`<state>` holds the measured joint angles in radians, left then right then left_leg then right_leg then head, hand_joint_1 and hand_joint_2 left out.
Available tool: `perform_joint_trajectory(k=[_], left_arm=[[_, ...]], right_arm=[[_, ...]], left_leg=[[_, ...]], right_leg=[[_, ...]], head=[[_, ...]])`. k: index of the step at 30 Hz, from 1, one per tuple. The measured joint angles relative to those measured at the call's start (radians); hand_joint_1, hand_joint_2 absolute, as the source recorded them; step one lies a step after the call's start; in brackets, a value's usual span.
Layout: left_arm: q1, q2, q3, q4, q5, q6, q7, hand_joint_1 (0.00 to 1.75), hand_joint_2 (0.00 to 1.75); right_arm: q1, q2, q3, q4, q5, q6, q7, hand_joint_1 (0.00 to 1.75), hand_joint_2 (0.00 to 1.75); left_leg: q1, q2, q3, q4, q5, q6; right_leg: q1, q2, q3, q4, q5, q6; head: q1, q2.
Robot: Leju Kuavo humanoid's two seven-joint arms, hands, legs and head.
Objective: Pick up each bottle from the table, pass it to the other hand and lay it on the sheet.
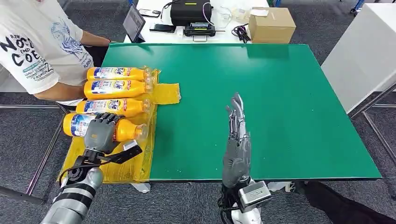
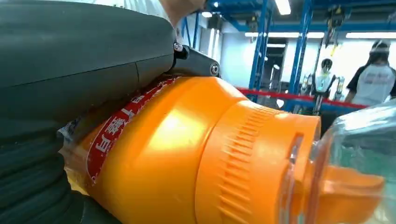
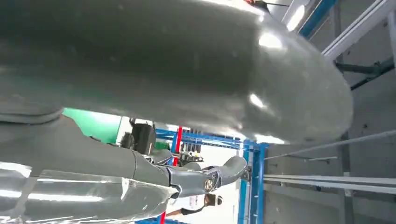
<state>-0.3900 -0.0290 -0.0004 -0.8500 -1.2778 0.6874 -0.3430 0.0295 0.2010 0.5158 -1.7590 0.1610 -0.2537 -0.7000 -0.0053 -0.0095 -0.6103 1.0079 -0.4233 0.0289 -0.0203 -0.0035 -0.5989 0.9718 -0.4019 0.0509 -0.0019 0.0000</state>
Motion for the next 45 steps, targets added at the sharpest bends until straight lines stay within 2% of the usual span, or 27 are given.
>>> perform_joint_trajectory(k=[17,25,26,27,28,33,37,40,45], left_arm=[[-0.014,0.014,0.005,0.178,0.017,0.000,-0.057,1.75,1.75],[-0.059,0.019,0.004,0.233,0.054,-0.160,-0.058,1.75,1.75],[-0.070,0.022,0.004,0.240,0.067,-0.199,-0.058,1.33,1.75],[-0.077,0.024,0.005,0.248,0.083,-0.244,-0.058,0.05,1.75],[-0.086,0.027,0.006,0.254,0.097,-0.276,-0.060,0.00,1.75],[-0.114,0.037,0.008,0.289,0.098,-0.400,-0.043,0.00,1.75],[-0.137,0.050,0.006,0.311,0.139,-0.523,-0.039,0.00,1.75],[-0.141,0.056,0.006,0.319,0.158,-0.555,-0.052,0.00,1.75],[-0.138,0.061,0.024,0.321,0.314,-0.655,-0.147,0.00,1.75]], right_arm=[[0.018,0.000,-0.010,-0.003,-0.007,0.006,0.000,0.00,0.00],[0.018,0.004,-0.015,0.018,0.001,0.053,0.000,0.00,0.00],[0.018,0.007,-0.017,0.023,0.001,0.061,0.000,0.00,0.00],[0.018,0.010,-0.018,0.028,0.002,0.070,0.000,0.00,0.00],[0.018,0.012,-0.020,0.034,0.006,0.078,0.000,0.00,0.00],[0.017,0.028,-0.030,0.070,0.000,0.103,0.005,0.00,0.00],[0.016,0.045,-0.047,0.109,-0.026,0.113,0.024,0.00,0.00],[0.015,0.053,-0.058,0.131,-0.030,0.118,0.027,0.00,0.00],[0.013,0.058,-0.067,0.158,-0.092,0.189,0.036,0.00,0.00]], left_leg=[[0.000,0.000,0.000,0.000,0.000,0.000],[0.000,-0.001,0.003,0.000,0.000,0.000],[0.000,-0.001,0.004,0.000,0.000,0.000],[0.000,-0.001,0.007,-0.001,0.000,0.000],[0.000,-0.001,0.008,-0.001,-0.001,-0.001],[0.000,0.000,0.013,-0.001,-0.002,-0.002],[0.000,0.000,0.021,-0.002,-0.004,-0.004],[0.000,0.000,0.027,-0.002,-0.007,-0.006],[0.000,-0.001,0.029,-0.003,-0.007,-0.006]], right_leg=[[0.000,0.000,0.000,0.000,0.000,0.000],[0.000,0.000,0.003,0.000,0.000,0.000],[0.000,0.000,0.005,0.000,0.000,0.000],[0.000,0.000,0.007,0.000,-0.001,-0.001],[0.000,0.000,0.009,0.000,-0.001,-0.001],[0.000,0.000,0.013,0.000,-0.001,-0.002],[0.000,0.000,0.023,0.000,-0.004,-0.004],[0.000,0.000,0.028,0.000,-0.006,-0.004],[0.000,0.000,0.030,0.001,-0.007,-0.003]], head=[[0.000,0.000],[0.000,0.000],[0.000,0.000],[0.000,0.000],[0.000,0.000],[0.000,0.000],[0.000,0.000],[0.000,0.000],[0.000,0.000]])
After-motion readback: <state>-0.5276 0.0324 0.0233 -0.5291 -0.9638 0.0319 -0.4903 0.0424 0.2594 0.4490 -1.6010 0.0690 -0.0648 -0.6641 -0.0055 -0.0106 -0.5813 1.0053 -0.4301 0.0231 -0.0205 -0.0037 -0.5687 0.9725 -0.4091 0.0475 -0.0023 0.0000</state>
